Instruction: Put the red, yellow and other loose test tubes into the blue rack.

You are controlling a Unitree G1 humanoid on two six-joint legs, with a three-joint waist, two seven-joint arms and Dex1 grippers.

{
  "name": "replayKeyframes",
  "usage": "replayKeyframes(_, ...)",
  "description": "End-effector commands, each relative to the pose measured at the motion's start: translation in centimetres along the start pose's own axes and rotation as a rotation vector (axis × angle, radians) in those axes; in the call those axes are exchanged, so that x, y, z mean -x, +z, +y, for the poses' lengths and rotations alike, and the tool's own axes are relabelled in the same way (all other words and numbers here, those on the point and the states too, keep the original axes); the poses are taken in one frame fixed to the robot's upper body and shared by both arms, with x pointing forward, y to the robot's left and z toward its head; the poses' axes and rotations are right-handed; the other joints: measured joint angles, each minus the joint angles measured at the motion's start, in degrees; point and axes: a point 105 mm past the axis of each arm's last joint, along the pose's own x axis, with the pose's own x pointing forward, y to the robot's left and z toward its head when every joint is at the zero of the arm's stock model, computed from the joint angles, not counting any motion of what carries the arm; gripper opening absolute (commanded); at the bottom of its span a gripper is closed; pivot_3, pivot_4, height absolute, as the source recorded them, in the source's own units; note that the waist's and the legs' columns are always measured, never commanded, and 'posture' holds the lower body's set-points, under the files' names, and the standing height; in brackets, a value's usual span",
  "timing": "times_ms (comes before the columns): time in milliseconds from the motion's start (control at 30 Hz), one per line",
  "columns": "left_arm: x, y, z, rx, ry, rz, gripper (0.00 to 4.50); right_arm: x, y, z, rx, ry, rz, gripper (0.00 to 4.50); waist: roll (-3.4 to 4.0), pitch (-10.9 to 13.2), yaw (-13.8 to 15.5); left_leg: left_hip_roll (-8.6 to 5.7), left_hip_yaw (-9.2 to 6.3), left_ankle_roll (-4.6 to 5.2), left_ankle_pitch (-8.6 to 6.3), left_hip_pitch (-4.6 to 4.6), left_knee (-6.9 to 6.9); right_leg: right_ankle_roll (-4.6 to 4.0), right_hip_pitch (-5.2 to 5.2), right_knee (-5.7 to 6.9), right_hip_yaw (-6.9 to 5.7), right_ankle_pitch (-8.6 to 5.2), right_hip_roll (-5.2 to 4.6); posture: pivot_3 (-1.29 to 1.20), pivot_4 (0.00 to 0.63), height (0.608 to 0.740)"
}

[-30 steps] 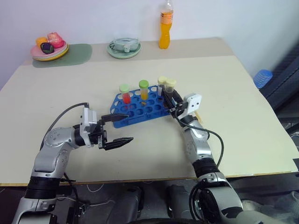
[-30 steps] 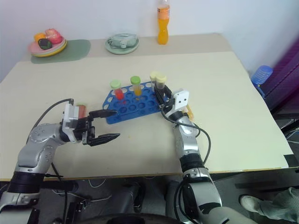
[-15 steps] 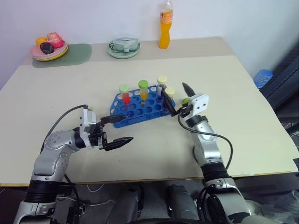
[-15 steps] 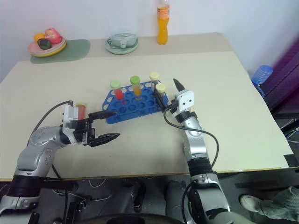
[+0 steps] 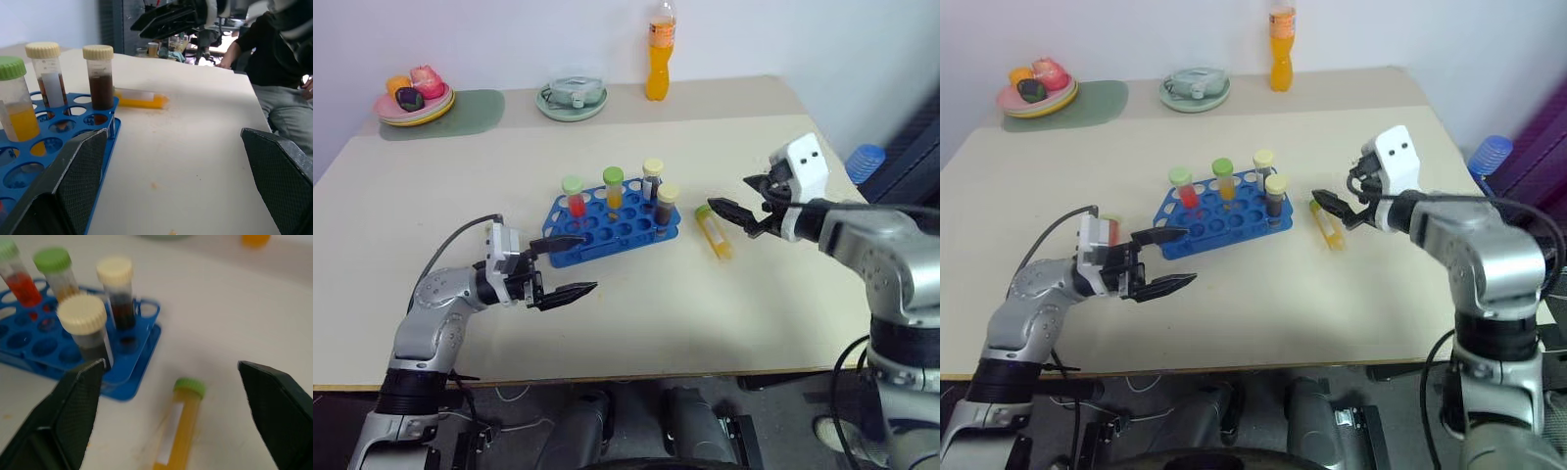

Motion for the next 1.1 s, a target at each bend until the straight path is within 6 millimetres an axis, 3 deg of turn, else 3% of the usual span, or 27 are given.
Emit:
replayKeyframes(33,-0.4,0.4,0.1,-0.032,-0.018,-0.009,4.50,-0.9,-0.8,-0.9,-0.046,-0.007,0.145,4.44,0.00,0.00,-0.01,0.00,0.00,0.00,0.00,-0.07,0.00,0.06,-0.05,-0.03,0.00,0.04,-0.01,0.00,0.150,0.740)
replayKeyframes(200,-0.7,0.1,-0.1,-0.021,-0.042,-0.003,4.50,-3.1,-1.6,-1.6,-0.075,0.013,0.312,4.44,-0.01,0.01,-0.09,-0.03,0.08,0.09,-0.05,-0.32,0.08,0.12,-0.26,-0.08,0.00,0.10,-0.05,0.00,0.150,0.740)
replayKeyframes(533,-0.3,-0.2,-0.6,-0.002,-0.032,0.006,4.50,-6.3,-1.9,-2.5,-0.086,0.010,0.444,4.44,-0.01,0.01,-0.40,-0.04,0.10,0.06,-0.03,-0.31,0.09,0.09,-0.34,0.07,0.02,0.14,-0.02,0.00,0.150,0.740)
replayKeyframes(667,-0.2,-0.3,-0.8,0.006,-0.026,0.007,4.50,-7.4,-2.6,-2.0,0.002,0.032,0.498,3.27,-0.01,-0.02,-0.49,-0.04,0.10,0.02,-0.01,-0.29,0.11,0.07,-0.34,0.09,0.02,0.17,0.00,0.00,0.150,0.740)
replayKeyframes(767,0.0,-0.3,-0.9,0.009,-0.018,0.007,4.50,-7.6,-2.9,-1.4,0.082,0.067,0.531,1.61,-0.02,-0.03,-0.45,-0.03,0.10,0.01,0.00,-0.28,0.12,0.06,-0.34,0.12,0.02,0.19,0.03,0.00,0.150,0.740)
replayKeyframes(833,0.1,-0.4,-0.9,0.009,-0.016,0.013,4.50,-7.5,-3.1,-1.2,0.183,0.093,0.542,0.86,-0.02,-0.03,-0.40,-0.03,0.09,0.00,0.00,-0.28,0.13,0.06,-0.34,0.12,0.02,0.19,0.03,0.00,0.150,0.740)
replayKeyframes(1000,0.1,-0.4,-1.1,0.011,-0.014,0.014,4.50,-6.4,-3.1,-1.1,0.436,0.123,0.505,0.82,-0.02,-0.03,-0.07,-0.04,0.07,-0.01,-0.01,-0.30,0.12,0.07,-0.36,0.11,0.01,0.19,0.03,0.00,0.150,0.740)
replayKeyframes(1100,0.2,-0.4,-1.0,0.009,-0.013,0.015,4.50,-4.4,-3.5,-0.6,0.566,0.179,0.447,0.82,-0.04,-0.03,0.25,-0.04,0.04,-0.01,-0.01,-0.33,0.12,0.07,-0.36,0.08,-0.03,0.18,0.02,0.00,0.150,0.740)
